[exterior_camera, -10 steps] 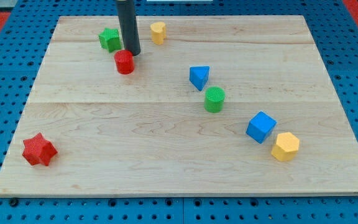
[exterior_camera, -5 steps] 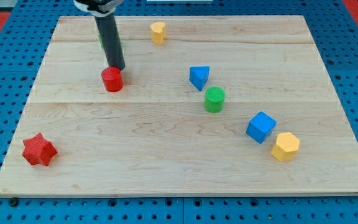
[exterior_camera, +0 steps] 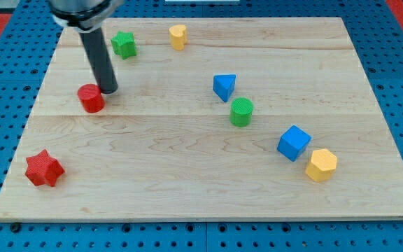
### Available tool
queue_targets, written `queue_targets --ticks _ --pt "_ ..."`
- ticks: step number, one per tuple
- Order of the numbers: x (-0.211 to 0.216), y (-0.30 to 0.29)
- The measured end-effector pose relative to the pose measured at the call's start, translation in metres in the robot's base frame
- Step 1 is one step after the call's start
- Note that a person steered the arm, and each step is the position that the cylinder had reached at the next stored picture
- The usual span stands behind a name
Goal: Place the red circle above the red star
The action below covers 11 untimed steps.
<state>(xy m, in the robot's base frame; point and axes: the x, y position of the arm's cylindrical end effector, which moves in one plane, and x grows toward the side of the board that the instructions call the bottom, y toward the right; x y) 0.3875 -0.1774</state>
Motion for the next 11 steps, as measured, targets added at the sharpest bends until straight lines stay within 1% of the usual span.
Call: queue_targets --ticks 1,2,4,6,7,8,9,11 --pt "0.002 -0.03" --pt "0.011 -0.046" --pt "0.038 -0.048" --pt "0.08 -0.053" --pt "0.076 -0.055" --pt "0.03 -0.048" --pt "-0.007 -0.023" --pt "-0.05 0.103"
